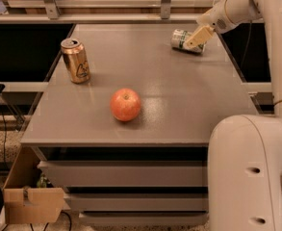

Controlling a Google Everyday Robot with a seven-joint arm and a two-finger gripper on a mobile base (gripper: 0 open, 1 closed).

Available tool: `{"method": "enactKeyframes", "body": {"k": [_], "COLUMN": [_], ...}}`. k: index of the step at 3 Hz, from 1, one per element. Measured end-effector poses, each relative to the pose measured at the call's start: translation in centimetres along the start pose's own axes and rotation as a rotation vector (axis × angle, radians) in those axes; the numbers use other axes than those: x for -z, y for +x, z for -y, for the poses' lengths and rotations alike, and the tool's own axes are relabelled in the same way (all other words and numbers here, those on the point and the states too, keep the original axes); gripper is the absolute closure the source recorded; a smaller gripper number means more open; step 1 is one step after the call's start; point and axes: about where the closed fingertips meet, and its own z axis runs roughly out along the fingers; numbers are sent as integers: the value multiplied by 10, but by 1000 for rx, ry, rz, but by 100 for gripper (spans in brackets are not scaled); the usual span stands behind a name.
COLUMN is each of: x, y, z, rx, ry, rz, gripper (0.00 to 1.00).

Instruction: Move 7up can near apple

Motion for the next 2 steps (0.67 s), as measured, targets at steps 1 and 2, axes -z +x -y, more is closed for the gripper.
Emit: {"method": "enactKeyframes", "body": {"k": [1, 2], "x": [5, 6], "y": [-1, 0], "z": [-7, -12], "rx": [-2, -7], "ry": [-28, -48], "rz": [-6, -14], "gripper": [0, 0]}}
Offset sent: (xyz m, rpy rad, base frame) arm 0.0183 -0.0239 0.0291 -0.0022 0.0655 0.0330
